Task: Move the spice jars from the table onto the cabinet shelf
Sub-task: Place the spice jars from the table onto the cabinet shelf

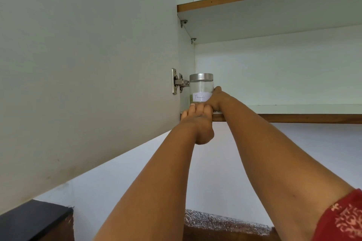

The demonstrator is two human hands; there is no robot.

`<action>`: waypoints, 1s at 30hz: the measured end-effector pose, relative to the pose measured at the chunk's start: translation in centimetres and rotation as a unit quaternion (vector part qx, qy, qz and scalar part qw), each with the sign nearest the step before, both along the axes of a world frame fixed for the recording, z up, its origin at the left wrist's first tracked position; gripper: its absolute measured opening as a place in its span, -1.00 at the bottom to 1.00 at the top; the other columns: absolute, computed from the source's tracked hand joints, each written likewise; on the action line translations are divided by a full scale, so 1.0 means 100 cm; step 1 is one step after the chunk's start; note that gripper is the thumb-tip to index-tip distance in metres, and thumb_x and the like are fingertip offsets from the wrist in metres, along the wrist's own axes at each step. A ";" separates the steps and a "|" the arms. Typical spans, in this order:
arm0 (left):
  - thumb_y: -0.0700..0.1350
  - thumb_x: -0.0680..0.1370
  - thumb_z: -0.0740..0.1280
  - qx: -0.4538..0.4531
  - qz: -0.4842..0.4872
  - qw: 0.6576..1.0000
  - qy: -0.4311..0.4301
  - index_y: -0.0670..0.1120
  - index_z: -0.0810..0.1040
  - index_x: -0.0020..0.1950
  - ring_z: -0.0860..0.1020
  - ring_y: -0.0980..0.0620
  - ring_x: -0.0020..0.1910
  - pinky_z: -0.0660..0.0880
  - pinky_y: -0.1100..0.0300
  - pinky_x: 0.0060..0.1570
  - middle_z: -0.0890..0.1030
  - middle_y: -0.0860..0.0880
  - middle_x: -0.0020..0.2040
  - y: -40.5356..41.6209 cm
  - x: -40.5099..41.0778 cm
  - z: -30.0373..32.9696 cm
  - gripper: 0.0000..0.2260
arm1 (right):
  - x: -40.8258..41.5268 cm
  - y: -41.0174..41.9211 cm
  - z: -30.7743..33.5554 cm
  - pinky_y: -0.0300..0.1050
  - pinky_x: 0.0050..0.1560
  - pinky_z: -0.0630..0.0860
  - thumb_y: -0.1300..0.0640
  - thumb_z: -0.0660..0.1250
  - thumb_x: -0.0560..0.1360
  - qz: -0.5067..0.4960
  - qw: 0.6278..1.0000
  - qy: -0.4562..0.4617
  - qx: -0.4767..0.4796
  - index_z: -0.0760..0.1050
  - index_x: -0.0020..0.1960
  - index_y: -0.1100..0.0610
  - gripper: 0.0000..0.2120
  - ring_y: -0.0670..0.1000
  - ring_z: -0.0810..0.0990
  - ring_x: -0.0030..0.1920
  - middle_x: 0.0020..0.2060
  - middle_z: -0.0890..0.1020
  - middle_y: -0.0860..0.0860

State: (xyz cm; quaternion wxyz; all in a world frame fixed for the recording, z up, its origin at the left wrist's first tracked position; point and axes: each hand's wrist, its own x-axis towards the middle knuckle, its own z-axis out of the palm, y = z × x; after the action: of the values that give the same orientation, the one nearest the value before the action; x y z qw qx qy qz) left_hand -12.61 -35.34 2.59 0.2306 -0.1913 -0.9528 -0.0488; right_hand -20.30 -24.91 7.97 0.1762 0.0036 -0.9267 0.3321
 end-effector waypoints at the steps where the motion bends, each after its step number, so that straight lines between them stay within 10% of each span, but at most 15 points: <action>1: -0.26 0.47 0.20 0.000 -0.001 1.000 0.004 -0.11 0.19 0.39 0.05 -0.16 0.49 0.04 -0.02 0.46 0.15 -0.11 0.47 0.000 0.000 0.000 -0.50 | 0.001 0.000 0.000 0.10 0.27 0.40 -0.01 0.49 0.42 -0.001 1.000 0.006 0.000 0.10 0.46 0.18 -0.20 0.21 0.47 0.26 0.28 0.45 0.22; 8: -0.28 0.47 0.19 0.000 0.004 1.000 -0.004 -0.10 0.22 0.37 0.14 -0.13 0.42 0.08 0.02 0.42 0.20 -0.11 0.42 0.001 0.006 0.003 -0.54 | 0.009 0.003 -0.001 0.03 0.20 0.42 0.04 0.47 0.44 -0.002 0.999 0.044 -0.003 -0.03 0.53 0.15 -0.12 0.20 0.51 0.21 0.28 0.47 0.23; 12: -0.28 0.49 0.18 -0.006 0.007 0.999 -0.031 -0.13 0.20 0.38 0.16 -0.17 0.41 0.09 -0.03 0.44 0.15 -0.15 0.46 0.000 0.009 0.006 -0.54 | 0.022 0.009 -0.009 0.10 0.31 0.37 -0.30 0.30 0.47 -0.006 0.999 0.050 0.016 -0.32 0.57 0.01 0.01 0.23 0.48 0.30 0.37 0.45 0.19; 16: -0.24 0.49 0.21 0.001 0.018 0.999 -0.048 -0.12 0.04 0.53 0.14 -0.15 0.44 0.09 -0.02 0.46 0.15 -0.11 0.48 0.001 0.011 0.006 -0.36 | 0.048 0.019 -0.030 -0.01 -0.08 0.40 -0.34 -0.10 0.56 -0.129 0.967 0.107 0.194 0.12 0.54 0.04 -0.31 0.16 0.57 0.12 0.15 0.61 0.10; 19: -0.12 0.47 0.30 -0.028 0.034 0.996 -0.077 -0.07 -0.02 0.57 0.09 -0.15 0.49 0.10 -0.04 0.46 0.10 -0.10 0.53 0.001 0.015 0.011 -0.25 | 0.068 0.029 -0.050 -0.08 -0.23 0.30 -0.26 -0.18 0.59 -0.138 0.929 0.176 0.295 0.57 0.08 0.13 -0.34 0.08 0.52 -0.18 -0.26 0.59 0.02; 25: -0.04 0.45 0.36 0.019 0.034 0.999 0.005 -0.10 0.02 0.56 0.04 -0.18 0.51 0.14 -0.02 0.45 0.08 -0.15 0.54 -0.002 0.036 -0.016 -0.22 | 0.129 0.064 -0.086 0.04 0.43 0.16 -0.08 0.16 0.59 -0.059 0.925 0.229 0.296 0.31 0.47 0.08 -0.50 0.12 0.33 0.41 0.41 0.41 0.08; 30: -0.13 0.45 0.36 0.185 -0.074 0.978 0.064 -0.11 0.09 0.55 0.14 -0.16 0.47 0.34 -0.02 0.35 0.13 -0.15 0.50 0.010 0.071 -0.111 -0.27 | 0.180 0.069 -0.171 0.08 0.52 0.07 -0.05 0.30 0.53 -0.014 0.955 0.164 0.246 0.16 0.52 0.00 -0.38 0.20 0.05 0.54 0.55 0.07 0.11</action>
State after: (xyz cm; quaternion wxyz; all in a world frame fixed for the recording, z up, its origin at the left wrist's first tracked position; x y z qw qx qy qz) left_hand -5.52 -34.33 -8.54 0.3182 -0.2177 -0.8939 -0.2286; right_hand -2.29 -17.96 -9.11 0.3244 0.0882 -0.9379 0.0860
